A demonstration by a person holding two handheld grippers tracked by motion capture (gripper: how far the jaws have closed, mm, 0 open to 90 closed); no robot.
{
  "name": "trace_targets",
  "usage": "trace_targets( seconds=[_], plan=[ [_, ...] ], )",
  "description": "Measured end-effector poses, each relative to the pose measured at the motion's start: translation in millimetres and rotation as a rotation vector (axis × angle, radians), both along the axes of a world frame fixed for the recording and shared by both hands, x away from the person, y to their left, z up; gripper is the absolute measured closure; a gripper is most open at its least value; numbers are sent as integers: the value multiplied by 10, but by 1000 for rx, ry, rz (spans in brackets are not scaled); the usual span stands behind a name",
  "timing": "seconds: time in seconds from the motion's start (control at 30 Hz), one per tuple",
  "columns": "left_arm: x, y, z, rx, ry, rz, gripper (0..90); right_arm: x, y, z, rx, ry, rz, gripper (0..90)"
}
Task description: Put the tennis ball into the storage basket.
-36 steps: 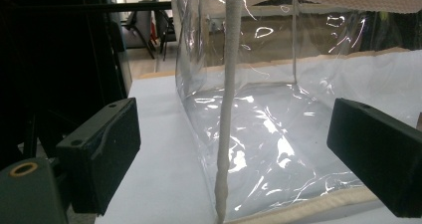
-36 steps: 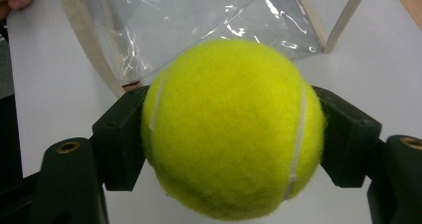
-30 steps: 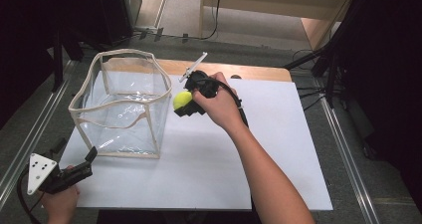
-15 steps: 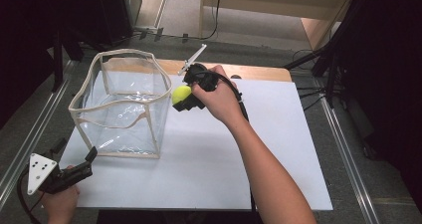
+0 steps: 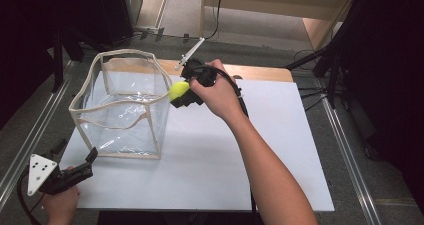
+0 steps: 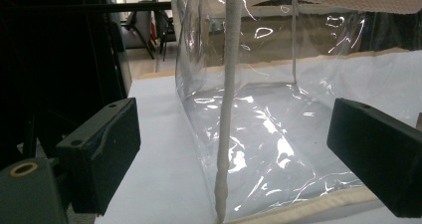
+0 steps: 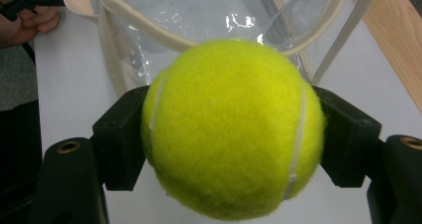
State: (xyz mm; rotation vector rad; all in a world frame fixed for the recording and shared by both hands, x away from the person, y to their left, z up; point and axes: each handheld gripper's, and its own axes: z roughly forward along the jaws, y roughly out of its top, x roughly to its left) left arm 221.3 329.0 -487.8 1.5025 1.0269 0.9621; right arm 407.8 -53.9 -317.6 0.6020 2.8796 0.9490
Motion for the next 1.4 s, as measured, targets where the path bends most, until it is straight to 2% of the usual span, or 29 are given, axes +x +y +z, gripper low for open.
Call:
trace_targets(
  seconds=[0.43,0.97,1.4],
  plan=[
    [1,5,1,1,0,-2,69,11,64,116,-2,-7,4,236],
    [2,6,1,1,-1,-3,69,53,89,304,8,-39,1,236],
    [1,8,2,-8,0,-3,69,96,231,431,9,-49,8,236]
  ],
)
